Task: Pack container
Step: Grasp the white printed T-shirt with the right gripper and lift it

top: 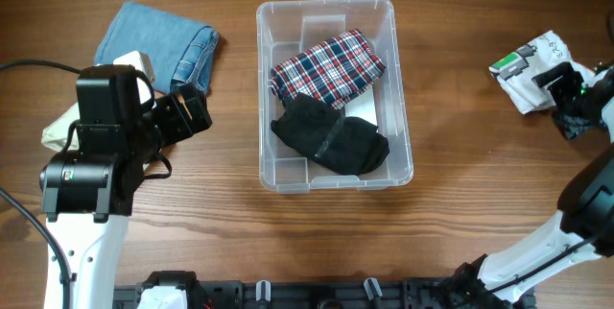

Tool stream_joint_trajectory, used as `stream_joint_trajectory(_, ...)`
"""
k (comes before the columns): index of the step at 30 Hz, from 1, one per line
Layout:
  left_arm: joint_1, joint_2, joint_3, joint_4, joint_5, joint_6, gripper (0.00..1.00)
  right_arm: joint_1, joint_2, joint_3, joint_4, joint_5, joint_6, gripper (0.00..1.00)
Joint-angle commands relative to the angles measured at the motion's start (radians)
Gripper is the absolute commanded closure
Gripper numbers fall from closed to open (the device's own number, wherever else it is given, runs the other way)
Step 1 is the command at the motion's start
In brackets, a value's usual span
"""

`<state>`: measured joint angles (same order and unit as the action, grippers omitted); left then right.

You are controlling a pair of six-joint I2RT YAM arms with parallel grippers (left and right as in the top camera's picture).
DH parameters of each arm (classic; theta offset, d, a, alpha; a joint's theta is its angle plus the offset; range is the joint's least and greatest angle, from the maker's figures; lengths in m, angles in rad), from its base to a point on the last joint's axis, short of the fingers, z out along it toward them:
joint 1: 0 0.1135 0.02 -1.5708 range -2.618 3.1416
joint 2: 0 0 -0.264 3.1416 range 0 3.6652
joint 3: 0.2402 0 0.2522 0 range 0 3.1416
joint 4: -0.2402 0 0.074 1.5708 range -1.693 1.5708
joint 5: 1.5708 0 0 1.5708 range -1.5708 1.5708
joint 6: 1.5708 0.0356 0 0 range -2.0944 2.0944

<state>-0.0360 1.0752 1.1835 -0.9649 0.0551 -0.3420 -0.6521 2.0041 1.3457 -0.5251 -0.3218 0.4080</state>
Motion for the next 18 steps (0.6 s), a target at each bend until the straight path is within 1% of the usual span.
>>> stream_joint_trajectory(1,0.008,-0.002,0.022,0.002,0.016,0.016,0.00,0.000,0.055,-0.003,0.059,-0.060,0.016,0.00)
stream_joint_trajectory(2,0.008,-0.002,0.022,0.002,0.016,0.016,0.00,0.000,0.071,-0.003,0.078,-0.077,0.016,0.00)
stream_joint_trajectory(3,0.008,-0.002,0.022,0.002,0.016,0.016,0.00,0.002,0.085,-0.004,0.093,-0.093,0.021,0.02)
stream_joint_trajectory(5,0.008,-0.002,0.022,0.002,0.016,0.016,0.00,0.006,0.104,-0.006,0.106,-0.099,0.029,0.12)
stream_joint_trajectory(6,0.008,-0.002,0.022,0.002,0.016,0.016,0.00,0.009,0.111,-0.006,0.106,-0.099,0.040,0.25)
stream_joint_trajectory(7,0.008,-0.002,0.022,0.002,0.016,0.016,0.00,0.010,0.111,-0.006,0.106,-0.106,0.040,0.48)
stream_joint_trajectory(8,0.008,-0.002,0.022,0.002,0.016,0.016,0.00,0.010,0.111,-0.006,0.106,-0.109,0.041,0.66)
stream_joint_trajectory(9,0.008,-0.002,0.022,0.002,0.016,0.016,0.00,0.010,0.109,-0.006,0.105,-0.124,0.039,0.78)
stream_joint_trajectory(11,0.008,-0.002,0.022,0.002,0.016,0.016,0.00,0.010,0.098,-0.006,0.100,-0.187,0.018,0.88)
stream_joint_trajectory(13,0.008,-0.002,0.022,0.002,0.016,0.016,0.00,0.010,0.071,-0.006,0.097,-0.236,-0.013,0.96)
stream_joint_trajectory(16,0.008,-0.002,0.022,0.002,0.016,0.016,0.00,0.012,-0.047,-0.006,0.094,-0.316,-0.051,0.96)
stream_joint_trajectory(18,0.008,-0.002,0.022,0.002,0.016,0.016,0.00,0.031,-0.158,-0.006,0.093,-0.351,-0.117,0.96)
